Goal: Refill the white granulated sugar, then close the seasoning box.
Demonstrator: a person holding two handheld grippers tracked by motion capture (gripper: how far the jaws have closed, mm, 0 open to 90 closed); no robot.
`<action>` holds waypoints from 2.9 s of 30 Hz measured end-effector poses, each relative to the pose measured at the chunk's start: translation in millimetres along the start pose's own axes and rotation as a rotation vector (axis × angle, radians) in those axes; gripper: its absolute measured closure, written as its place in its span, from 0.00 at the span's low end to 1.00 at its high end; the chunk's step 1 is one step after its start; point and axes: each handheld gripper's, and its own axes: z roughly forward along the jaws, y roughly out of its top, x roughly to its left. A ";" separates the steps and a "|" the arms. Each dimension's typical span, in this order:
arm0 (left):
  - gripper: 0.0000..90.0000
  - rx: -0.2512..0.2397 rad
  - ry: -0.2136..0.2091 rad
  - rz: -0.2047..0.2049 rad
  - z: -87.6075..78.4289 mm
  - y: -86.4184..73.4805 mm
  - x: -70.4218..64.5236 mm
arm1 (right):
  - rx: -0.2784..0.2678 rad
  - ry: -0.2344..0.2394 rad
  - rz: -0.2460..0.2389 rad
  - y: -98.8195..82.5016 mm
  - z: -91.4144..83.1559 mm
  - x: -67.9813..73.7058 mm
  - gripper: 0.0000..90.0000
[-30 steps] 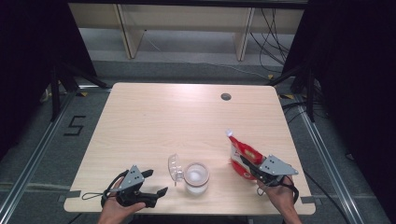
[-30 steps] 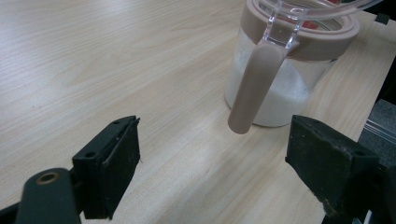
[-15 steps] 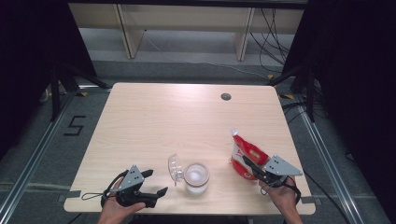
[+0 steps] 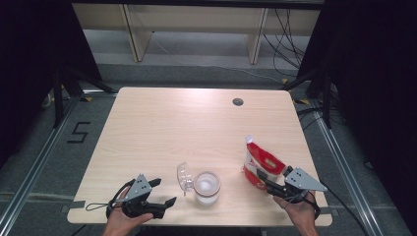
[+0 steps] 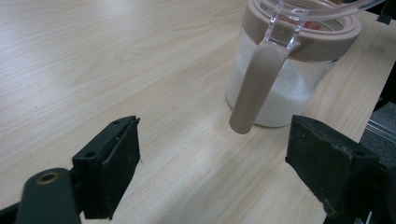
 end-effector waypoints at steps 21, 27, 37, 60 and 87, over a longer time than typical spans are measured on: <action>0.18 -0.008 -0.006 -0.003 0.2 1.4 -0.2 | 0.065 -0.071 0.127 -6.1 -34.0 18.3 0.38; 0.18 -0.009 -0.012 -0.010 -0.8 2.9 -0.2 | 0.092 -0.086 0.159 -9.4 -36.6 23.6 0.38; 0.18 -0.006 -0.016 -0.023 -1.2 4.5 -2.9 | 0.101 -0.085 0.149 -10.9 -39.8 25.8 0.37; 0.18 -0.022 -0.021 -0.049 -1.0 5.9 -2.9 | 0.134 -0.121 0.139 -11.6 -48.6 37.3 0.25; 0.88 -0.057 -0.042 0.022 -11.6 18.6 -5.5 | 0.188 -0.116 0.131 -13.6 -46.8 37.5 0.28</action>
